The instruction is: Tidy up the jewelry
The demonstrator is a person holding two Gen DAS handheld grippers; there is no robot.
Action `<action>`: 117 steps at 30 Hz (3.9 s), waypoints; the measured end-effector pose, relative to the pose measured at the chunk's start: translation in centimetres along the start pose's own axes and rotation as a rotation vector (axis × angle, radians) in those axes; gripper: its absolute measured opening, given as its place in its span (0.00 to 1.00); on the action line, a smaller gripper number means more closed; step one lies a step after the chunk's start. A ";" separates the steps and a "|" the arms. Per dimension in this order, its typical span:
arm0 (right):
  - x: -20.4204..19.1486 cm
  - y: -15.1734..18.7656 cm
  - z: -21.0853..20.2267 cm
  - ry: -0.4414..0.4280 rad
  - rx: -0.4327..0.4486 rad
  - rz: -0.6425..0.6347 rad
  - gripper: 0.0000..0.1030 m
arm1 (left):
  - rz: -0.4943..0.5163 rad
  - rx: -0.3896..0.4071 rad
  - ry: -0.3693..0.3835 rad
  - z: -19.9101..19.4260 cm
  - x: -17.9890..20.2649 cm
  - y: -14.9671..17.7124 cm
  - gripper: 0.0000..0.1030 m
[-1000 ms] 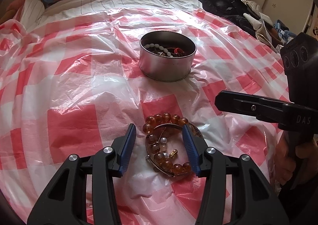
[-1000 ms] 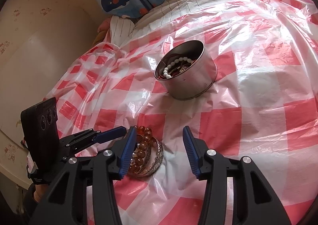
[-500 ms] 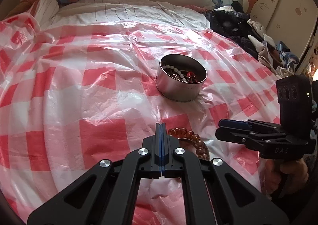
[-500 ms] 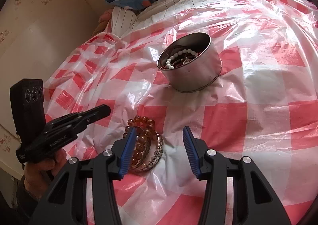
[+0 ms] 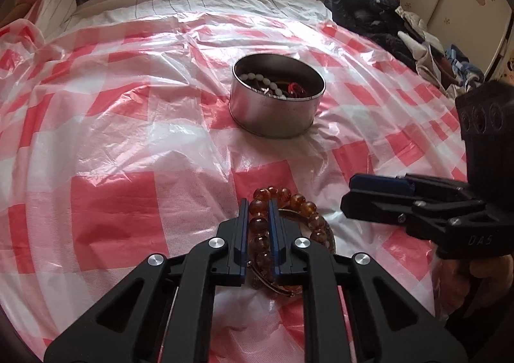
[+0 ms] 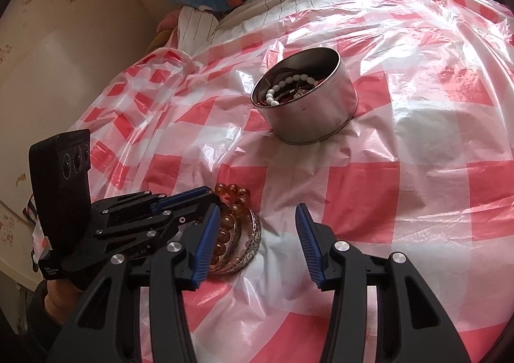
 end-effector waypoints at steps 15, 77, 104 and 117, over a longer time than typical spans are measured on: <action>-4.9 2.0 2.9 0.031 -0.047 -0.236 0.37 | -0.198 0.040 -0.141 -2.7 -5.8 0.0 0.11; 2.2 -0.3 1.1 0.400 0.029 -0.155 0.05 | 0.082 -0.075 -0.209 0.0 -1.3 0.8 0.09; 2.2 -0.7 0.6 0.365 0.060 -0.126 0.34 | 0.061 -0.064 -0.209 -0.2 -1.6 0.6 0.31; 2.1 -0.6 0.8 0.371 0.054 -0.137 0.41 | 0.091 -0.071 -0.228 0.0 -1.1 0.6 0.37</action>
Point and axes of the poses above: each gripper's, at about its wrist camera, not at the fingertips, and z roughly the way its jaws point, x to its right, y to its underside, the point moved 2 cm from there along z, roughly the way its jaws point, and after that the axes turned 6 degrees about z, right-handed, at the moved point
